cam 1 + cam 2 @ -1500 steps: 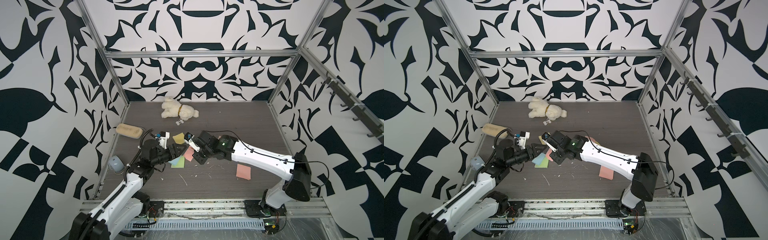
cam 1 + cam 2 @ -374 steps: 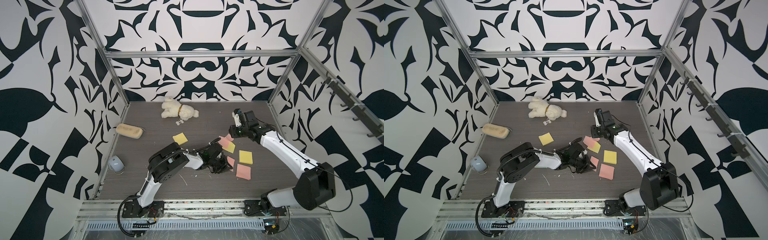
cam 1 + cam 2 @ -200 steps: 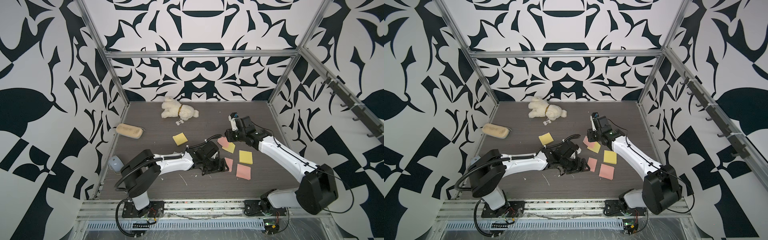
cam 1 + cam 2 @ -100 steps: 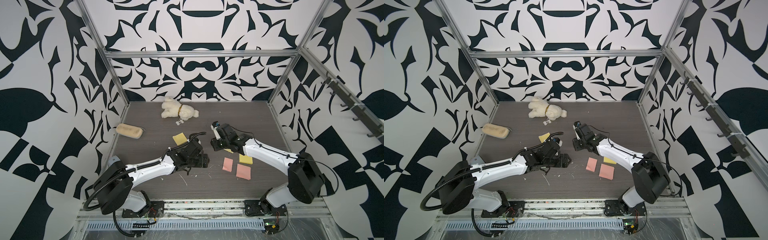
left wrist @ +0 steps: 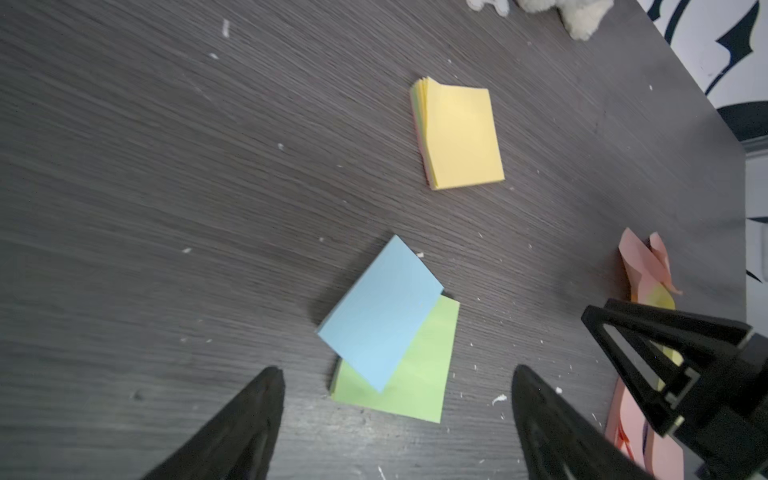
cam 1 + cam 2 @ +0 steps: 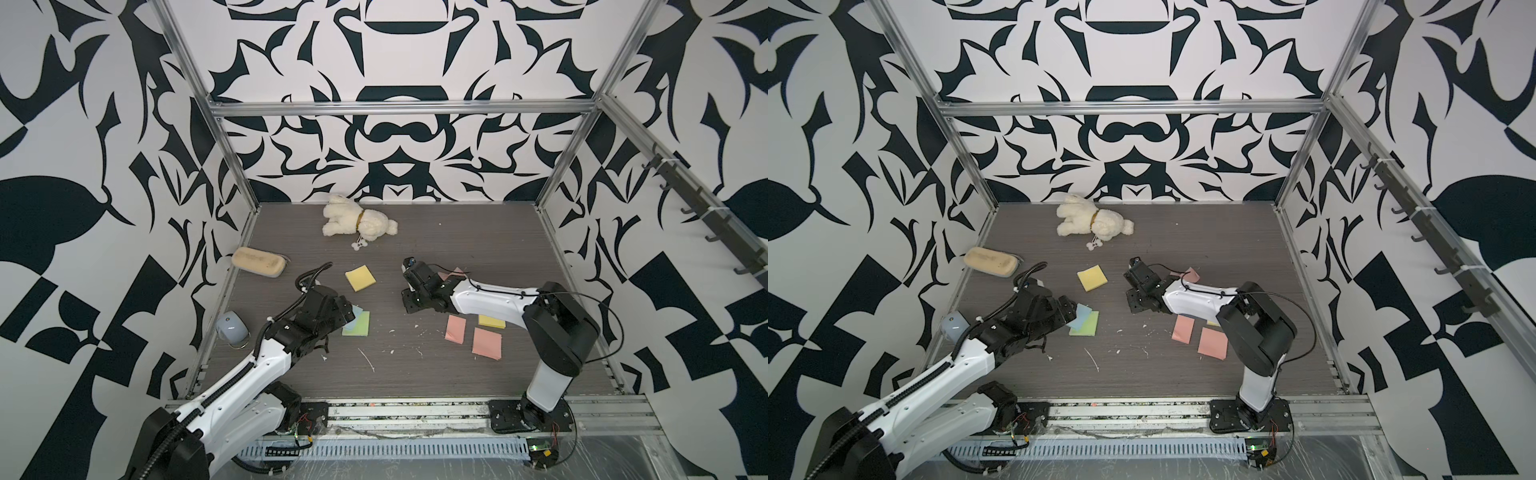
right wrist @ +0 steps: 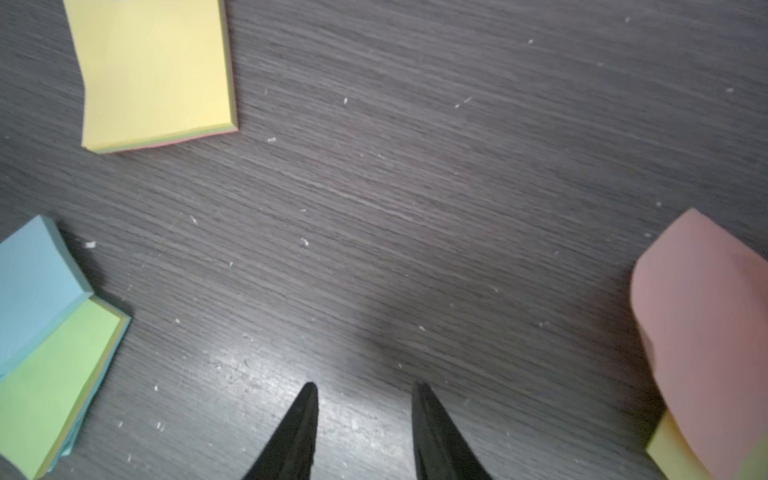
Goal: Tear off pages from different memo pads
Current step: Adjust the memo pad at the center of the board.
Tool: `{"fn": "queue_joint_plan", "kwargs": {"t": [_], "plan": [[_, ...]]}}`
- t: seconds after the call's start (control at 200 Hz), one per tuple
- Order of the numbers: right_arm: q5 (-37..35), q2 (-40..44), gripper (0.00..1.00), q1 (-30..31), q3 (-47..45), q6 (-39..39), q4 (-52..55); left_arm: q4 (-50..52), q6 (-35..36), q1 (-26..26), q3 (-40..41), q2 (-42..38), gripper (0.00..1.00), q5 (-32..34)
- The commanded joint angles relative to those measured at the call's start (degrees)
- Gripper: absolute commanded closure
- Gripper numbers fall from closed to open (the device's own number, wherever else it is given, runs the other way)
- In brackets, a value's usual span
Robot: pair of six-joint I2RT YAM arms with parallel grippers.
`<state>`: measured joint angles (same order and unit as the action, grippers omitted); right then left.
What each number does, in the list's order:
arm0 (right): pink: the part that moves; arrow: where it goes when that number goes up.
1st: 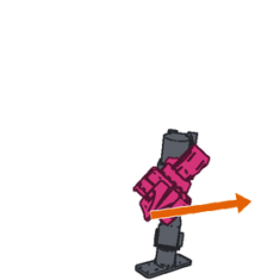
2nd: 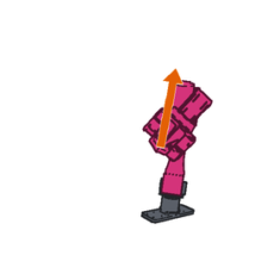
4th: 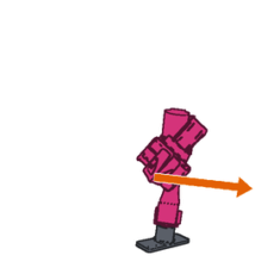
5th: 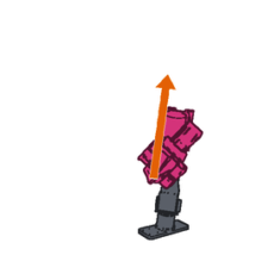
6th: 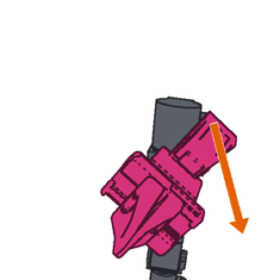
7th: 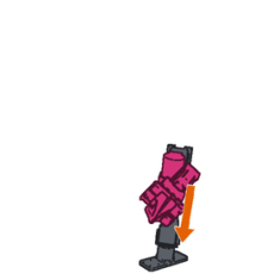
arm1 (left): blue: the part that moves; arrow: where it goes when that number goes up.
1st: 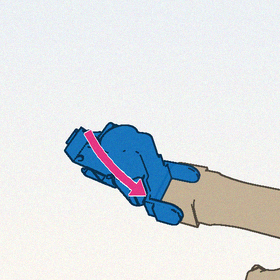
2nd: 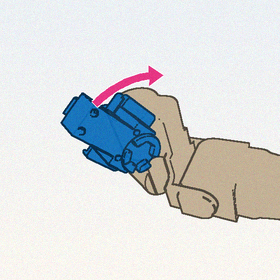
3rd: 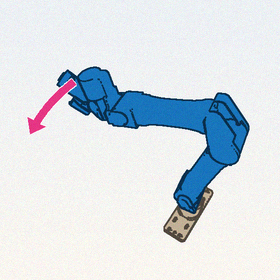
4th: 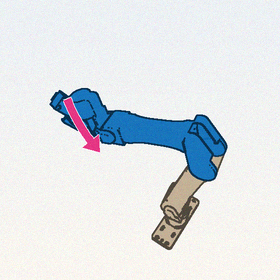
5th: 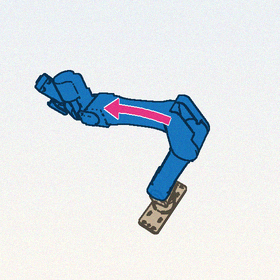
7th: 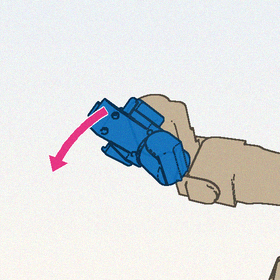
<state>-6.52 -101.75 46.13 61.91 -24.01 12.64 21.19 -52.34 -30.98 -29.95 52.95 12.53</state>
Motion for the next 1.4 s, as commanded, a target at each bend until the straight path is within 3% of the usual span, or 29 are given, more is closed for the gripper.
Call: {"fn": "queue_joint_plan", "kwargs": {"t": [0.0,0.23,0.41,0.72,0.8,0.92,1.01,1.16,1.39], "plan": [[-0.4,0.7,0.58,2.5,3.5,-1.2,1.5,4.0,-0.9,2.4,0.5,0.0,0.12,0.4],[1.5,-2.5,0.59,7.8,4.0,-4.8,2.3,7.9,-0.5,4.6,-1.0,3.4,0.11,-3.9],[5.6,-5.9,0.6,10.7,7.0,-10.5,1.5,2.0,-0.9,6.0,2.6,3.9,0.11,-8.1],[7.5,-7.3,0.61,11.3,12.1,-18.9,2.0,-10.5,0.9,15.0,5.9,6.7,0.14,-14.8],[9.2,-8.8,0.59,10.4,14.2,-19.6,2.0,-12.3,1.6,15.0,5.5,9.1,0.14,-15.2],[13.6,-12.4,0.58,8.3,18.4,-19.7,1.0,-16.1,1.4,15.0,5.7,11.5,0.22,-17.3],[12.9,-14.0,0.58,6.1,21.1,-18.6,3.1,-15.6,3.2,15.4,3.9,12.2,0.23,-16.3],[17.5,-13.9,0.57,-0.3,17.4,-23.1,-5.0,-16.6,5.6,18.4,0.1,14.6,0.23,-18.2],[18.4,-18.5,0.54,-2.0,22.1,-23.5,-4.0,-22.1,8.2,22.7,-10.0,28.3,0.18,-19.0]]}}
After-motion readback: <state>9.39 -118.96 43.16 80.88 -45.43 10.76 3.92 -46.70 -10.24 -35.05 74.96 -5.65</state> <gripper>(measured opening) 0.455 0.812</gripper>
